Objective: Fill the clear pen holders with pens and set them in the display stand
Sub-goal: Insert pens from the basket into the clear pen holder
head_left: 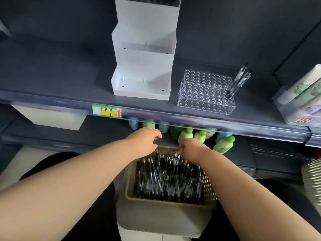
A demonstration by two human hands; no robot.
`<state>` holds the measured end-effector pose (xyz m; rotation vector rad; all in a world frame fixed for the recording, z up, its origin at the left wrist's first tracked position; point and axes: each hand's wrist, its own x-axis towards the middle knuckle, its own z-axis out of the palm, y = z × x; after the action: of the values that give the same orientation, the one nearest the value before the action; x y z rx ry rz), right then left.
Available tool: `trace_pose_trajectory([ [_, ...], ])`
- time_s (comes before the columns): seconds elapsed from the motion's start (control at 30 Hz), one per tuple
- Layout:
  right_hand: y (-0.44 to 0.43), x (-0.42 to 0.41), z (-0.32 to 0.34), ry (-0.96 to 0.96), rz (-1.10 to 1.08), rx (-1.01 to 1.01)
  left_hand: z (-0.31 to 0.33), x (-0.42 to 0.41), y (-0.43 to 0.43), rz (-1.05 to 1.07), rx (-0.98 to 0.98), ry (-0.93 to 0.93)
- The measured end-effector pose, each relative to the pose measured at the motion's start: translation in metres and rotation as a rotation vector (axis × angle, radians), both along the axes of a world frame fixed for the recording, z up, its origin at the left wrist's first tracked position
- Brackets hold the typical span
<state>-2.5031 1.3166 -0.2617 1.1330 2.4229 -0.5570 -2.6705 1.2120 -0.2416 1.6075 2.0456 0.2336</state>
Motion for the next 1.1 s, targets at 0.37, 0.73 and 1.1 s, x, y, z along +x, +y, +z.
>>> trace_pose_trajectory([
  [0.37, -0.018, 0.04, -0.013, -0.024, -0.067, 0.01, -0.015, 0.039, -0.006, -0.087, -0.065, 0.004],
  [0.73, -0.035, 0.023, -0.038, -0.087, -0.179, -0.009, -0.036, 0.045, -0.023, -0.374, -0.108, 0.289],
  [1.1, -0.04, 0.035, -0.046, 0.008, 0.275, 0.179, -0.061, 0.065, -0.003, -0.887, 0.012, 0.687],
])
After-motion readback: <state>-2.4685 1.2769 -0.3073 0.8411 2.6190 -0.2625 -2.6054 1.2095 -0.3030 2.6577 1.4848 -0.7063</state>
